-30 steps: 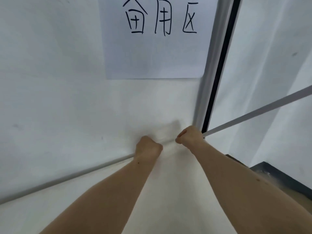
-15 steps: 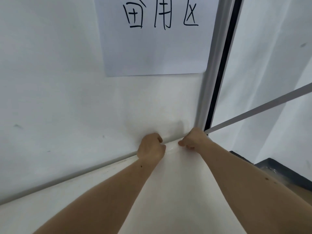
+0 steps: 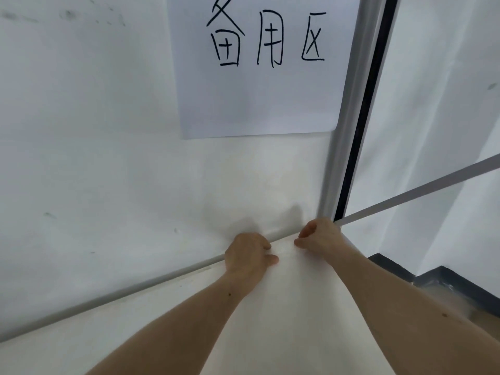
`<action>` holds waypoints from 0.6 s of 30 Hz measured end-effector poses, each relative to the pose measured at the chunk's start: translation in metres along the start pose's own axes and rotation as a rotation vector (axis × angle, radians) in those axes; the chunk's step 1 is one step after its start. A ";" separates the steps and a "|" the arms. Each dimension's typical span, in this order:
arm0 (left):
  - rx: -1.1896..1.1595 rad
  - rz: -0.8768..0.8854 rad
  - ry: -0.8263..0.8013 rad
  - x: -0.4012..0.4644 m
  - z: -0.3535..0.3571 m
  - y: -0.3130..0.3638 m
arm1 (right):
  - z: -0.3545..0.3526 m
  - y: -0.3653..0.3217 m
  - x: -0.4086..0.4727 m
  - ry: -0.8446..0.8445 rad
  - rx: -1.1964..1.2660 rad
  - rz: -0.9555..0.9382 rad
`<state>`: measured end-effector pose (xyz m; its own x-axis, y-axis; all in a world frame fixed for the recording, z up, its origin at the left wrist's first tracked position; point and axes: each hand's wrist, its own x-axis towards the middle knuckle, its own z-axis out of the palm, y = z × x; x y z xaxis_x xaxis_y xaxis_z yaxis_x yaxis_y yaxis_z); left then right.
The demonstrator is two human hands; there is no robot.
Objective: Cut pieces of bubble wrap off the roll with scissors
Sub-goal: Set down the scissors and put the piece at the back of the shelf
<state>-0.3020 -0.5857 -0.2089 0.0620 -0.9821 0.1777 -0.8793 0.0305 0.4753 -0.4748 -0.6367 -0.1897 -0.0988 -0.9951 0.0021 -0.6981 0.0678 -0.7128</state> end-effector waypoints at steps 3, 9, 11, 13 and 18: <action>-0.003 -0.003 -0.010 -0.002 -0.001 0.002 | -0.001 0.002 0.000 0.012 0.045 -0.017; 0.029 0.019 -0.006 -0.004 -0.006 0.009 | -0.001 0.006 -0.006 0.031 0.036 -0.009; 0.063 0.031 -0.013 -0.005 -0.006 0.007 | 0.002 0.005 -0.008 0.075 0.067 0.017; 0.082 0.029 -0.017 -0.006 -0.008 0.006 | 0.003 0.004 -0.009 0.089 0.064 0.023; 0.063 0.023 0.003 -0.008 -0.013 0.002 | 0.002 0.003 -0.009 0.076 0.024 -0.008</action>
<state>-0.2981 -0.5749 -0.1979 0.0424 -0.9808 0.1905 -0.9083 0.0416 0.4162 -0.4750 -0.6272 -0.1935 -0.1476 -0.9872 0.0606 -0.6816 0.0571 -0.7295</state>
